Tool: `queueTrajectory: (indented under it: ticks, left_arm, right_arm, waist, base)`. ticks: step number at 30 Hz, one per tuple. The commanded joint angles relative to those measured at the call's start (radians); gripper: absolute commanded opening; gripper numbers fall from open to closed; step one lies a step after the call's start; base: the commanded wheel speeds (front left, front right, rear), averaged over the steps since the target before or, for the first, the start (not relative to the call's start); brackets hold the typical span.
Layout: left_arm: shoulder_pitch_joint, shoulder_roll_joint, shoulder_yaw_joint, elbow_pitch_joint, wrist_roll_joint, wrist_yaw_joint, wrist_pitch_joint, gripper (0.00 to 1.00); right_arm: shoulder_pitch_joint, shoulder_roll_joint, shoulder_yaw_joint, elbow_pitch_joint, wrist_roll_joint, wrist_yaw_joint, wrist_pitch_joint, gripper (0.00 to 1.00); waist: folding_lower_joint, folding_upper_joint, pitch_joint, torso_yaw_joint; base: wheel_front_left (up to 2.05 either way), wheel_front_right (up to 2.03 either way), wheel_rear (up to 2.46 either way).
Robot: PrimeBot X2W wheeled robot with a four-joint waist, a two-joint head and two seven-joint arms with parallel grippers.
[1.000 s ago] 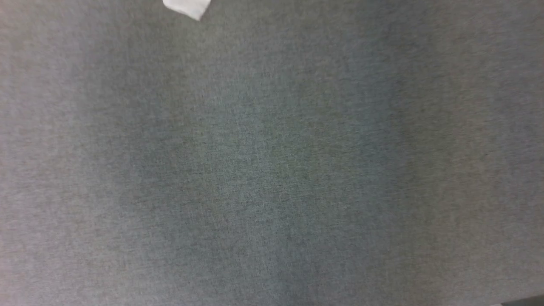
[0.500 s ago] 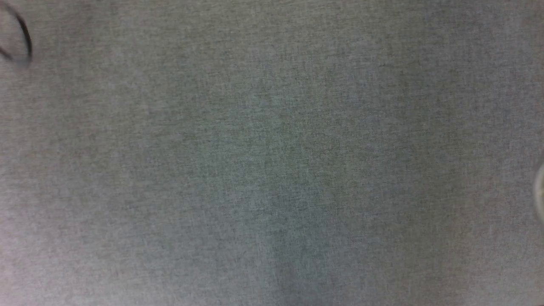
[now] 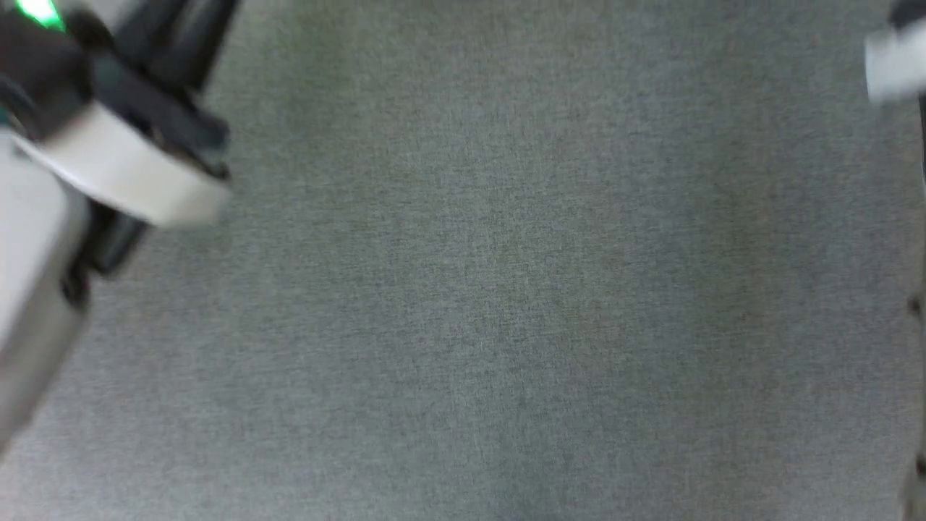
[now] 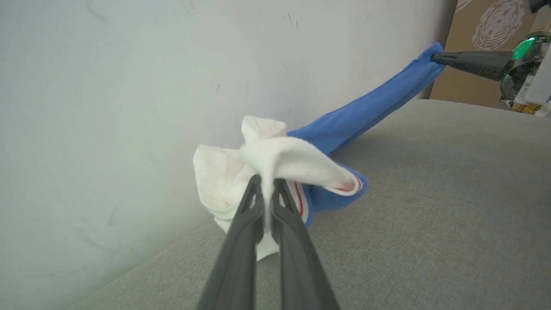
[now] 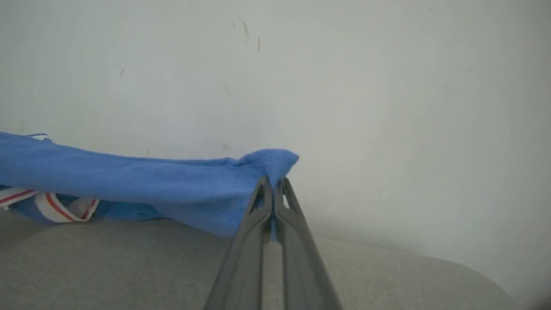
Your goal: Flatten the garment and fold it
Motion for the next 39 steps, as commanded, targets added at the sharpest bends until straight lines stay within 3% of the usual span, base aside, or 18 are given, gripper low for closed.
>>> queueTrajectory:
  ticks: [1,5,12,20,34,39]
  left_arm:
    - [0.051,0.011,-0.005,-0.029,0.002,0.026,-0.004,0.00]
    - [0.185,0.008,0.015,-0.088,-0.016,0.097,-0.011,0.00]
    - [0.431,-0.068,0.128,-0.118,-0.070,0.194,-0.015,0.00]
    - [0.676,-0.138,0.163,-0.076,-0.113,0.199,-0.015,0.00]
    - [0.922,-0.097,0.104,-0.124,-0.197,0.211,0.058,0.00]
    - [0.982,-0.074,0.070,-0.174,-0.233,0.220,0.136,0.00]
  right_arm:
    - [0.069,-0.005,-0.018,-0.044,0.024,-0.001,0.018,0.00]
    - [0.234,0.012,-0.060,-0.138,0.071,-0.001,0.059,0.00]
    - [0.440,0.065,-0.098,-0.199,0.110,-0.001,0.086,0.00]
    - [0.613,0.080,-0.097,-0.187,0.143,-0.001,0.119,0.00]
    - [0.882,0.100,-0.112,-0.293,0.238,-0.001,0.286,0.00]
    - [0.969,0.081,-0.065,-0.348,0.292,-0.001,0.429,0.00]
  waist:
    - [0.0003,0.0000,-0.048,0.010]
    - [0.0003,0.0000,-0.082,0.006]
    - [0.0003,0.0000,-0.152,0.005]
    - [0.0003,0.0000,-0.265,0.021]
    - [0.0003,0.0000,-0.422,0.025]
    - [0.0003,0.0000,-0.482,0.018]
  base:
    - [0.00,0.00,0.00]
    - [0.00,0.00,0.00]
    - [0.00,0.00,0.00]
    - [0.00,0.00,0.00]
    - [0.00,0.00,0.00]
    - [0.00,0.00,0.00]
